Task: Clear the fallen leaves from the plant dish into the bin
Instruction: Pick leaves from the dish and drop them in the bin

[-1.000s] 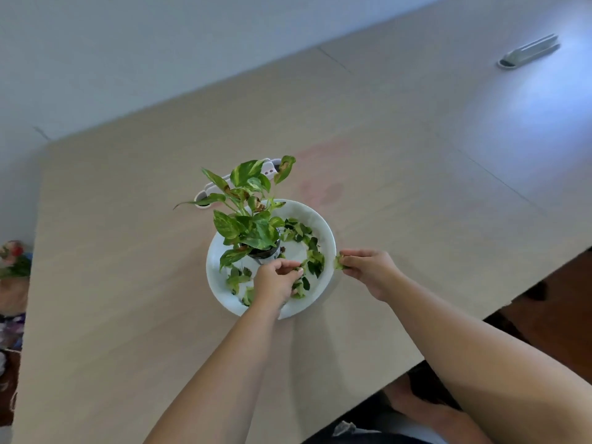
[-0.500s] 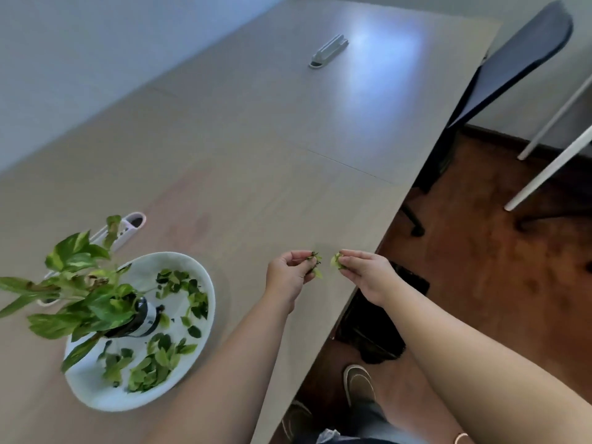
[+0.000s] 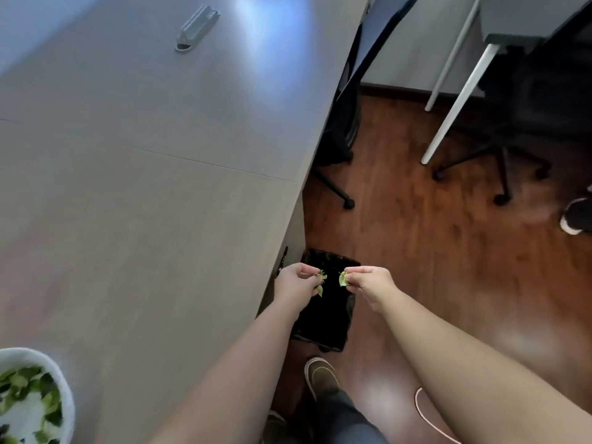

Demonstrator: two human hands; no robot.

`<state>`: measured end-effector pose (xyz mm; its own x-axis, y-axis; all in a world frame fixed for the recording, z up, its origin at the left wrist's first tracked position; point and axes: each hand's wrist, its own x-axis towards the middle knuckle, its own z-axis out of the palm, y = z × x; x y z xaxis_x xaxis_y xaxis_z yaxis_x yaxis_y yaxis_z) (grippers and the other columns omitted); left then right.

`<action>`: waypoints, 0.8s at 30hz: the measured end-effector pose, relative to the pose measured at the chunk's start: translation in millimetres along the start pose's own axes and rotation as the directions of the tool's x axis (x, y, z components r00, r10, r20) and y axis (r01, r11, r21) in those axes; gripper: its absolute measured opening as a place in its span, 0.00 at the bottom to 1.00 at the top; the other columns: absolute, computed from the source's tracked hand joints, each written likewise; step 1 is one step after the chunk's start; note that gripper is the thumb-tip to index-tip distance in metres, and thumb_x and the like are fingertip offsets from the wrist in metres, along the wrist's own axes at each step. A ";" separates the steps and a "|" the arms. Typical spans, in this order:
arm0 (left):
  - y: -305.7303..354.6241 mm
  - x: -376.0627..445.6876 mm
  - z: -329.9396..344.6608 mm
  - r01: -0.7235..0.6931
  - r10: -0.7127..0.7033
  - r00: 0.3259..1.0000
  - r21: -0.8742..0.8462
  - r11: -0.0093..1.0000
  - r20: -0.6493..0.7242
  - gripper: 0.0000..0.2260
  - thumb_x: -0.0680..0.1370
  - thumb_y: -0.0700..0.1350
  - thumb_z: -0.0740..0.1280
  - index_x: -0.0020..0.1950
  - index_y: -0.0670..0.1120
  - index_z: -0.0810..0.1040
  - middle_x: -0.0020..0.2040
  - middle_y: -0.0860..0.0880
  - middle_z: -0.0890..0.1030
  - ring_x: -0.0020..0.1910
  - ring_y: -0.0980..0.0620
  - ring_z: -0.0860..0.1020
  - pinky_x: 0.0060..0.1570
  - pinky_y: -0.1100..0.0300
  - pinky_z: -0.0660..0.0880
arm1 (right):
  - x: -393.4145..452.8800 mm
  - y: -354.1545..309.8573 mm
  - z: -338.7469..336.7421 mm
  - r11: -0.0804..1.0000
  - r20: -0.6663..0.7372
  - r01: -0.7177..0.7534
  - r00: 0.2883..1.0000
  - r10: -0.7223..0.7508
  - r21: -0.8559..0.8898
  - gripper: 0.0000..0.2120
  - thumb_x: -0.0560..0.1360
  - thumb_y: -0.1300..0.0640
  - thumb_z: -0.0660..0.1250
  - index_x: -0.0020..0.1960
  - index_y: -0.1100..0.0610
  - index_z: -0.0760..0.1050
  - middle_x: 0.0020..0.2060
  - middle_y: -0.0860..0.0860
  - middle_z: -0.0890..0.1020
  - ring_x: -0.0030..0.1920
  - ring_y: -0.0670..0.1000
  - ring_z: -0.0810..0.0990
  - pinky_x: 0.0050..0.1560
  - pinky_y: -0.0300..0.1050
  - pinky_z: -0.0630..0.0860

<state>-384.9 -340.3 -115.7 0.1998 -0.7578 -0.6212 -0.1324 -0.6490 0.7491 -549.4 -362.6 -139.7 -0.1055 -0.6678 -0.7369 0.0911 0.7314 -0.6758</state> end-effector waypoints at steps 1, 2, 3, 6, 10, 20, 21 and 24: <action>-3.2 7.6 5.9 0.010 -0.009 1.000 0.056 0.998 -0.005 0.04 0.74 0.39 0.72 0.42 0.48 0.82 0.42 0.48 0.84 0.40 0.53 0.83 0.48 0.56 0.83 | 10.2 3.4 -3.3 1.000 -0.024 -0.008 1.000 0.008 -0.029 0.06 0.72 0.72 0.68 0.44 0.64 0.81 0.45 0.60 0.81 0.45 0.54 0.80 0.37 0.37 0.78; -8.2 17.3 13.2 0.017 -0.016 1.000 0.109 0.994 -0.008 0.04 0.74 0.40 0.71 0.42 0.49 0.82 0.42 0.49 0.84 0.41 0.52 0.83 0.49 0.54 0.83 | 21.0 7.2 -6.5 0.998 -0.048 -0.016 0.999 0.014 -0.053 0.06 0.72 0.72 0.68 0.45 0.64 0.81 0.45 0.60 0.81 0.45 0.54 0.80 0.38 0.38 0.78; -13.7 26.8 19.8 0.023 -0.022 1.000 0.159 0.987 -0.007 0.04 0.74 0.41 0.71 0.42 0.49 0.81 0.42 0.49 0.84 0.42 0.51 0.84 0.48 0.52 0.83 | 32.0 11.8 -9.1 0.997 -0.072 -0.026 0.997 0.021 -0.073 0.07 0.72 0.72 0.68 0.47 0.65 0.81 0.45 0.60 0.81 0.44 0.54 0.80 0.39 0.39 0.79; -26.2 45.3 31.8 0.037 -0.034 0.999 0.284 0.958 -0.014 0.05 0.76 0.41 0.68 0.47 0.48 0.82 0.47 0.48 0.84 0.44 0.50 0.82 0.40 0.60 0.79 | 57.4 27.4 -10.1 0.992 -0.128 -0.075 0.990 0.061 -0.102 0.08 0.72 0.71 0.68 0.45 0.61 0.83 0.45 0.59 0.83 0.42 0.53 0.81 0.47 0.44 0.81; -39.3 60.1 45.5 0.095 -0.089 0.995 0.257 0.962 -0.036 0.12 0.78 0.43 0.67 0.61 0.46 0.81 0.59 0.48 0.82 0.56 0.51 0.79 0.54 0.62 0.73 | 80.3 48.6 -7.6 0.981 -0.163 -0.144 0.979 0.121 -0.132 0.10 0.73 0.67 0.65 0.47 0.58 0.83 0.41 0.57 0.84 0.36 0.51 0.80 0.49 0.45 0.81; -37.7 49.1 48.7 0.158 -0.159 0.987 0.029 0.987 0.003 0.16 0.81 0.43 0.61 0.69 0.49 0.75 0.67 0.50 0.77 0.59 0.55 0.74 0.56 0.63 0.66 | 73.4 42.2 -0.3 0.973 0.007 -0.201 0.979 0.203 -0.112 0.18 0.78 0.65 0.59 0.67 0.57 0.74 0.62 0.58 0.78 0.61 0.58 0.79 0.57 0.46 0.76; -34.5 45.2 45.2 0.128 -0.128 0.992 0.026 0.991 0.010 0.16 0.81 0.43 0.62 0.68 0.49 0.76 0.66 0.51 0.77 0.60 0.55 0.74 0.57 0.63 0.66 | 69.5 37.1 0.0 0.975 0.008 -0.194 0.981 0.196 -0.107 0.18 0.78 0.65 0.59 0.67 0.57 0.74 0.61 0.58 0.79 0.59 0.57 0.80 0.58 0.47 0.77; -22.5 28.7 27.3 0.029 -0.029 1.000 0.005 1.000 0.009 0.14 0.79 0.43 0.63 0.63 0.51 0.79 0.61 0.54 0.80 0.58 0.57 0.76 0.59 0.61 0.70 | 53.1 16.7 7.0 0.986 0.020 -0.139 0.990 0.142 -0.094 0.17 0.78 0.64 0.59 0.64 0.56 0.76 0.57 0.57 0.81 0.50 0.53 0.81 0.50 0.42 0.78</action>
<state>-402.6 -349.3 -156.7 0.1948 -0.7395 -0.6444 -0.1318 -0.6707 0.7299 -546.6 -386.9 -190.2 -0.0712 -0.5599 -0.8255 0.0109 0.8271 -0.5619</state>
